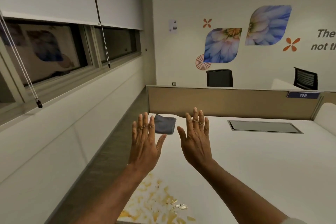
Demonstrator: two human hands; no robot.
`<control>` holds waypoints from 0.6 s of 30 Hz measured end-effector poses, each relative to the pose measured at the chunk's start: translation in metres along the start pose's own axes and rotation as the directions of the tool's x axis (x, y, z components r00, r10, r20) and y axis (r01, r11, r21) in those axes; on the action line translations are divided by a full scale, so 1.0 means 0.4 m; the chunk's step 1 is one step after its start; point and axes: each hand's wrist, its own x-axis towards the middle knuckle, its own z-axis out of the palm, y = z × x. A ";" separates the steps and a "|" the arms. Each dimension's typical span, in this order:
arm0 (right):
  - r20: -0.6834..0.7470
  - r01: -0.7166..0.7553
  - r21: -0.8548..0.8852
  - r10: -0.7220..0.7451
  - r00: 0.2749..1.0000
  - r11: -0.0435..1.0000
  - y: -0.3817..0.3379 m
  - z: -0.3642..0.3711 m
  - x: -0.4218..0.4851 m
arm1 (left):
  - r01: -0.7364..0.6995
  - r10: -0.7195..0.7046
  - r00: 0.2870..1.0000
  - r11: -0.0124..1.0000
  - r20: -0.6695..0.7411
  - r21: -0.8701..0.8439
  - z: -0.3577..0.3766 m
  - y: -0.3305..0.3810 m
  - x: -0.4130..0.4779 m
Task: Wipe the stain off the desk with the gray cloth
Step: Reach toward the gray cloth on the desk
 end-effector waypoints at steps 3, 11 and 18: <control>0.067 -0.002 0.001 0.002 0.998 1.000 0.044 0.019 -0.015 | 0.042 -0.041 0.998 0.999 0.043 -0.029 0.044 0.029 -0.018; 0.187 0.004 0.029 -0.010 0.982 1.000 0.139 0.054 -0.067 | 0.105 -0.104 0.987 0.995 0.122 0.004 0.135 0.087 -0.075; 0.257 0.010 0.037 -0.019 0.966 0.999 0.169 0.091 -0.120 | 0.169 -0.171 0.958 0.985 0.232 0.030 0.197 0.066 -0.136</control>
